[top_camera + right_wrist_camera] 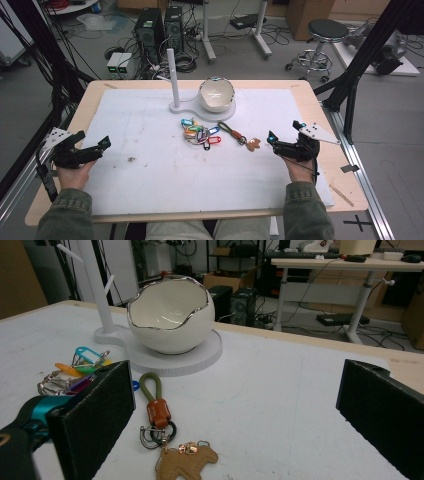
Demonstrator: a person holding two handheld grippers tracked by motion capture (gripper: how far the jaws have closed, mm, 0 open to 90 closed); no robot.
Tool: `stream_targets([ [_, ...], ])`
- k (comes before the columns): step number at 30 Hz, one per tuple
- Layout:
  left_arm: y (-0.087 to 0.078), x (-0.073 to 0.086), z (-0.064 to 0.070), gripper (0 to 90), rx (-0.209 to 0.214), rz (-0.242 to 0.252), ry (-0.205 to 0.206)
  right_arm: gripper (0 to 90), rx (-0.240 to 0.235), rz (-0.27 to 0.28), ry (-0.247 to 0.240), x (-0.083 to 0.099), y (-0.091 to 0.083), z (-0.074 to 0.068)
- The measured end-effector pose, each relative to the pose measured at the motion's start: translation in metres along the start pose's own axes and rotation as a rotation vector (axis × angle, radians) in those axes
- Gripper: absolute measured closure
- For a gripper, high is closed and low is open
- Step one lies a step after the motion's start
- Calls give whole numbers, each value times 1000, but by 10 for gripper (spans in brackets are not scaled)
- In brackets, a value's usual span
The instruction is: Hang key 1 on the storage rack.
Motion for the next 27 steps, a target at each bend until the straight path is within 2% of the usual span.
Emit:
stream_targets([
  [8,-3,1,-1,17,2,4,-18,14,-5,-5,10,-4,-1,0],
  [11,-3,1,-1,17,10,7,-29,15,-6,-27,20,-5,0,0],
  [13,-3,2,-1,17,10,1,-18,15,-5,-40,29,-5,2,1],
  [18,-5,1,-1,17,6,7,-26,15,-13,-65,56,-6,4,5],
  [19,-5,1,-2,17,7,8,-26,15,-20,-86,61,-7,6,4],
  [27,-7,1,-3,17,-9,16,-30,15,-41,-160,8,-11,22,-5],
])
Point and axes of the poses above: each handheld gripper's, and its own axes: y roughly forward along the jaws, x roughly out of its underside, z roughly to its right, the point moved 5 cm from there along y, roughly forward along the jaws, and after that the axes turned 14 degrees about y, right-handed, at the moved point
